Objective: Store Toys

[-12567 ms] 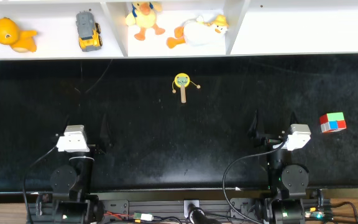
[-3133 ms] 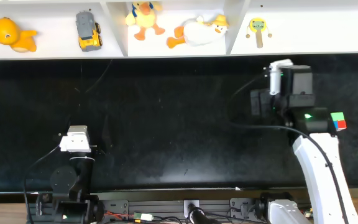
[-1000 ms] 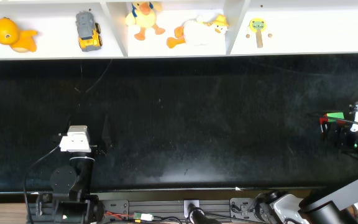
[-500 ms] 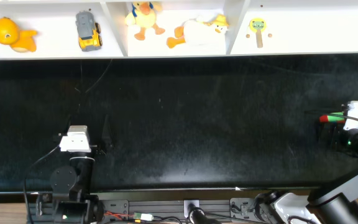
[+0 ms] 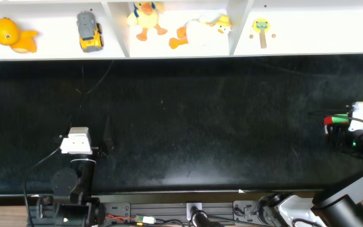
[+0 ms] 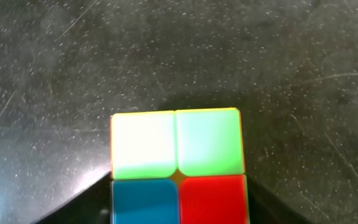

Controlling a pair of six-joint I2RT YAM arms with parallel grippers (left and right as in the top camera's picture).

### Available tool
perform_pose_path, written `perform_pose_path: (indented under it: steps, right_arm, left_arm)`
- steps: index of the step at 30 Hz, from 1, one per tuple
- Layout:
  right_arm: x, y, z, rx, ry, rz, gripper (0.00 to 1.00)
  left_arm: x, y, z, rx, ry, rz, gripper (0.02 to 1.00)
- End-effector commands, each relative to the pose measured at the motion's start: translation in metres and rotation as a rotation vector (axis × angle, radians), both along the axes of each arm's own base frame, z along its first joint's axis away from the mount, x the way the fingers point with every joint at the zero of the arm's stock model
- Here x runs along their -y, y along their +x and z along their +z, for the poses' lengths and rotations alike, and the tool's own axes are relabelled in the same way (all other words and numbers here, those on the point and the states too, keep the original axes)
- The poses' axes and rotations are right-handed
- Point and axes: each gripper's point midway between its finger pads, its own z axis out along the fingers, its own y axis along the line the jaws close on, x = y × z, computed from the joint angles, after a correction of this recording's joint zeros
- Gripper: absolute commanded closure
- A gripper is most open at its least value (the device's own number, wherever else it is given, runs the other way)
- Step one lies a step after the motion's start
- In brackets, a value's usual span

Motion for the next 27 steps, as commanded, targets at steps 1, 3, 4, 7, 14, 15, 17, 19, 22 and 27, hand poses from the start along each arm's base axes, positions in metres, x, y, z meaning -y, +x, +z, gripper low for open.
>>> perform_pose_path:
  steps: [1, 3, 4, 7, 14, 15, 17, 19, 22, 27]
  right_arm:
    - [-0.002, 0.004, -0.001, 0.008, 0.001, 0.013, 0.496]
    - [-0.004, 0.005, -0.001, 0.006, -0.003, 0.019, 0.478]
    - [-0.004, 0.006, 0.000, 0.008, -0.004, 0.022, 0.481]
    - [-0.007, 0.010, 0.004, 0.016, -0.015, 0.037, 0.494]
    - [-0.017, 0.028, 0.039, 0.078, -0.084, 0.060, 0.514]
    - [-0.017, 0.030, 0.044, 0.086, -0.095, 0.060, 0.520]
    - [-0.017, 0.037, 0.058, 0.103, -0.127, 0.061, 0.524]
    - [-0.017, 0.043, 0.067, 0.115, -0.142, 0.067, 0.529]
    - [-0.018, 0.054, 0.083, 0.133, -0.160, 0.076, 0.542]
    - [-0.022, 0.081, 0.117, 0.196, -0.199, 0.106, 0.544]
  left_arm:
    - [0.002, 0.000, 0.001, 0.005, 0.018, -0.014, 0.020]
    - [0.002, 0.000, 0.001, 0.006, 0.018, -0.014, 0.020]
    - [0.002, 0.000, 0.001, 0.005, 0.018, -0.014, 0.020]
    - [0.002, 0.000, 0.001, 0.006, 0.018, -0.014, 0.020]
    - [0.002, 0.000, 0.001, 0.005, 0.018, -0.014, 0.020]
    - [0.002, 0.000, 0.001, 0.005, 0.018, -0.014, 0.020]
    - [0.002, 0.000, 0.001, 0.005, 0.018, -0.014, 0.020]
    - [0.002, 0.000, 0.001, 0.005, 0.018, -0.014, 0.020]
    - [0.002, 0.000, 0.001, 0.005, 0.018, -0.014, 0.023]
    - [0.002, 0.000, 0.001, 0.005, 0.018, -0.014, 0.020]
